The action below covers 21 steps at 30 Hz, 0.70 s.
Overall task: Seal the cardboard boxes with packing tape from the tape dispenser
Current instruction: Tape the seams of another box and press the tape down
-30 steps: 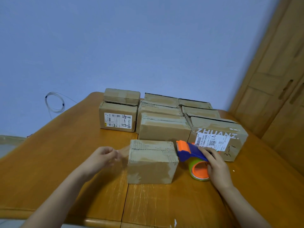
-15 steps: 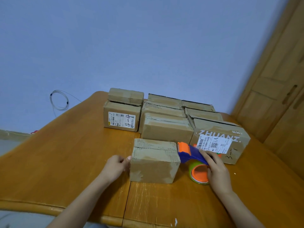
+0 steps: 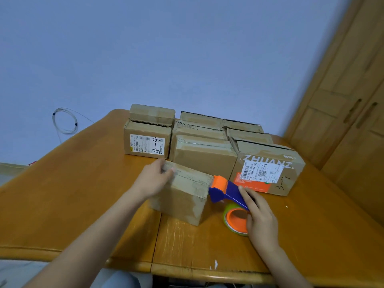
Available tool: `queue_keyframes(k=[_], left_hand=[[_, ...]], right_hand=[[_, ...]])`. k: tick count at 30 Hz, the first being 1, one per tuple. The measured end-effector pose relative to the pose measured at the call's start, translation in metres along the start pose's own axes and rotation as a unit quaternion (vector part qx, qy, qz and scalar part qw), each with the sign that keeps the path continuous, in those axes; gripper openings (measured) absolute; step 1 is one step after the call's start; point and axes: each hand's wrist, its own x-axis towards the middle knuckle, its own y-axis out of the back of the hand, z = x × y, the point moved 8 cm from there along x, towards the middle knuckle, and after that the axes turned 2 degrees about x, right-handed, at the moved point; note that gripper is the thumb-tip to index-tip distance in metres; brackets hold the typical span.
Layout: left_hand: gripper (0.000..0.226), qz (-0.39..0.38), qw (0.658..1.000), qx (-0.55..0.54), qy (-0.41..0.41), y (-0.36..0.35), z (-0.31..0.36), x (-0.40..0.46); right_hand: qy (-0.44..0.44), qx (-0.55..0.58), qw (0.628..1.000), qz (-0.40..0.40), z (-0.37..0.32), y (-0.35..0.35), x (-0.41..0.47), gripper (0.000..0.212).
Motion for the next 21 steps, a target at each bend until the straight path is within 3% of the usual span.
queue_keyframes(k=[3, 5, 7, 10, 15, 21], left_hand=[[0.038, 0.020, 0.974, 0.222, -0.032, 0.001, 0.015, 0.014], [0.048, 0.017, 0.955, 0.278, -0.101, -0.012, 0.037, 0.017], [0.052, -0.044, 0.945, 0.288, -0.146, -0.035, 0.050, 0.016], [0.051, -0.110, 0.935, 0.304, -0.146, -0.058, 0.043, 0.018], [0.053, -0.126, 0.928, 0.320, -0.145, -0.061, 0.040, 0.019], [0.052, -0.135, 0.926, 0.320, -0.152, -0.062, 0.037, 0.021]], right_hand=[[-0.003, 0.013, 1.000, -0.007, -0.020, 0.000, -0.004, 0.096], [-0.002, 0.020, 1.000, -0.023, -0.033, -0.002, -0.007, 0.096], [0.006, 0.025, 0.999, -0.044, -0.041, -0.004, -0.010, 0.097], [0.009, 0.028, 0.997, -0.068, -0.048, 0.000, -0.016, 0.099], [-0.001, 0.013, 0.997, -0.072, -0.051, 0.017, -0.020, 0.087], [0.008, -0.037, 0.993, -0.110, -0.054, 0.024, -0.021, 0.096]])
